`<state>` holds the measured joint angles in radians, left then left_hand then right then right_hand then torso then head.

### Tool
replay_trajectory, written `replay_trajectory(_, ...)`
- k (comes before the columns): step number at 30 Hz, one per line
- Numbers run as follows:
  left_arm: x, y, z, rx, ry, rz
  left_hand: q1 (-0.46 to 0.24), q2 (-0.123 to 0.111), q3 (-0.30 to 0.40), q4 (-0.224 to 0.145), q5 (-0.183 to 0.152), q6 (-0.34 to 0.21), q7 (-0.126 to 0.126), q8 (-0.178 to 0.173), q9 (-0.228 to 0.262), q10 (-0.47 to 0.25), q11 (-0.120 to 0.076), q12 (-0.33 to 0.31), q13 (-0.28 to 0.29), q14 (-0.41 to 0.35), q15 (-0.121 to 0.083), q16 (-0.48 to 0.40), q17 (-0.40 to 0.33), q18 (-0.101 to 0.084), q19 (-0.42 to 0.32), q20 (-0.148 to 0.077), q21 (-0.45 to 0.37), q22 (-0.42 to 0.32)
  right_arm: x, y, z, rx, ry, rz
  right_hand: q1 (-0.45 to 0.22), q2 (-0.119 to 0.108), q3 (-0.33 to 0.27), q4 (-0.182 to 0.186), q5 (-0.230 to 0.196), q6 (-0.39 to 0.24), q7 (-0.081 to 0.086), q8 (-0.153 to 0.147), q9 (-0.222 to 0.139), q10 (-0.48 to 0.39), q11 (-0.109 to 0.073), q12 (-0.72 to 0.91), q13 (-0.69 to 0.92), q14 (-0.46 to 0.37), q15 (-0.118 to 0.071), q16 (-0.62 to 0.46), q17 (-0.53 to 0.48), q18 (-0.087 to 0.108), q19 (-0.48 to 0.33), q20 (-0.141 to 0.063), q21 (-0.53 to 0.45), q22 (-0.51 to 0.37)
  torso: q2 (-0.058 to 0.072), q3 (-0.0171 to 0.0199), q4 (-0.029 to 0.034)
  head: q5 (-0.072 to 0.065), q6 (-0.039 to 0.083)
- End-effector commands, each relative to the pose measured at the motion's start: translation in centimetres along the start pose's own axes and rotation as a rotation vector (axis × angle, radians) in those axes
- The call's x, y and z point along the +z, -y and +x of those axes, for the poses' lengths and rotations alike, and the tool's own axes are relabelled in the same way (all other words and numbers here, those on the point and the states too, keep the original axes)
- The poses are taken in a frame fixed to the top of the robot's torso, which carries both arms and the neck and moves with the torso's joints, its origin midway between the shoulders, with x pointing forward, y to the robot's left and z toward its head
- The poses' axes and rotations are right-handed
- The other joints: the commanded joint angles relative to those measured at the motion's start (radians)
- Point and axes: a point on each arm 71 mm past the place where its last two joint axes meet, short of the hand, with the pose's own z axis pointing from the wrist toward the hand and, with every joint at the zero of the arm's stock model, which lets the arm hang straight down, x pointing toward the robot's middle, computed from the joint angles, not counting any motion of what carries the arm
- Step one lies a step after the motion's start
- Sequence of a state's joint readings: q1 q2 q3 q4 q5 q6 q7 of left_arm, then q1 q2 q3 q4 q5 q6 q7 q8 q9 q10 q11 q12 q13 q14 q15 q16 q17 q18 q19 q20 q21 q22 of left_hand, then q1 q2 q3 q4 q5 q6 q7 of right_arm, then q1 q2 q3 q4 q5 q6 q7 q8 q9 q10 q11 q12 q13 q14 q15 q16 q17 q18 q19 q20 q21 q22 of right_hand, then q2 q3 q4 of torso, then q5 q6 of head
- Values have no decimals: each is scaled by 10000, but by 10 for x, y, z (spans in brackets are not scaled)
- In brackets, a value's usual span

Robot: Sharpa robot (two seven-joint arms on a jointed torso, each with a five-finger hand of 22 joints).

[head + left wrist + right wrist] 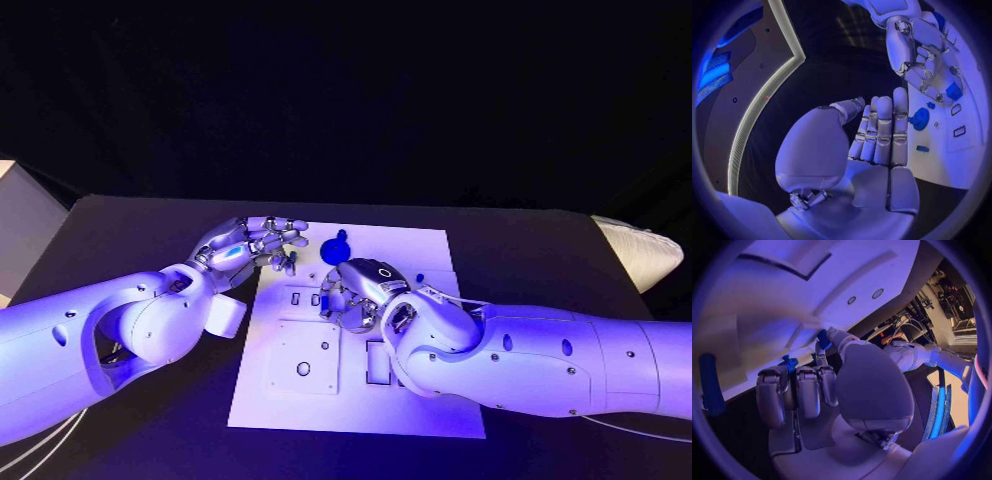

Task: Assemble the parts on the task board

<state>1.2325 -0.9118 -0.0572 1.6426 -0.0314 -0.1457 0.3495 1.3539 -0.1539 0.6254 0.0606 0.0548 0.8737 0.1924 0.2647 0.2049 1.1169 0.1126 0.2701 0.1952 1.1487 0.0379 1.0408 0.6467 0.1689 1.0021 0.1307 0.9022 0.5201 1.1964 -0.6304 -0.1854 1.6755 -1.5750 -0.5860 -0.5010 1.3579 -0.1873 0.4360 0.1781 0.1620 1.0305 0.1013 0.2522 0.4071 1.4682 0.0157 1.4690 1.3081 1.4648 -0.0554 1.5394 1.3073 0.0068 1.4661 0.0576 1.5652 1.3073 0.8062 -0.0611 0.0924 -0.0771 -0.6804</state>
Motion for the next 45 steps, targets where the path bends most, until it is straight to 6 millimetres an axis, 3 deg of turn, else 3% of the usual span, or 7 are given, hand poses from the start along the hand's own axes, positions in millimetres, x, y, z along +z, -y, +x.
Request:
replay_trajectory(1,1,0,3,-114,-235,8,42,33,44,-5,-8,-56,23,-18,10,-76,8,69,11,-98,-6,66,-13,149,-92,1,37,12,1,0,-1,-237,202,-91,5,38,2,44,3,168,-145,392,625,367,-56,-54,1839,890,0,-37,1918,-68,1047,-46,56,2635,1,0,6,-6,11)
replay_trajectory(31,1,-1,3,-120,-305,-55,27,33,44,-8,-9,-58,26,-18,15,-85,13,73,19,-104,-2,72,-17,148,-115,4,67,28,5,0,5,-253,31,-82,-80,-78,-18,68,18,87,-125,433,624,322,-48,-130,1790,884,2,-52,1892,-62,1036,-49,35,2620,2,8,-8,17,-31)
replay_trajectory(35,1,-1,3,-116,-304,-58,27,33,44,-8,-9,-58,26,-18,15,-85,13,73,19,-104,-2,72,-17,148,-115,4,67,28,5,0,6,-190,25,-103,-251,-239,-77,169,-68,-266,11,322,542,221,57,-282,1690,871,75,-84,1836,-41,996,-10,-40,2566,5,9,-11,22,-26)
replay_trajectory(40,1,-1,3,-115,-306,-63,20,35,50,-15,-8,-62,26,-18,20,-98,14,76,27,-117,1,75,-22,148,-142,7,94,42,5,1,6,-151,0,-109,-457,-438,-353,407,-758,-813,246,84,363,-36,270,-660,1435,851,259,-129,1763,-13,942,147,-145,2493,8,10,-17,22,-37)
replay_trajectory(45,1,-1,2,-110,-307,-75,20,35,50,-15,-8,-62,26,-18,20,-98,14,76,27,-117,1,75,-22,148,-142,7,94,42,5,2,6,-157,-32,-89,-451,-465,-491,492,-904,-940,299,24,304,-160,322,-838,1311,848,307,-137,1751,-3,923,202,-184,2467,8,10,-10,17,-29)
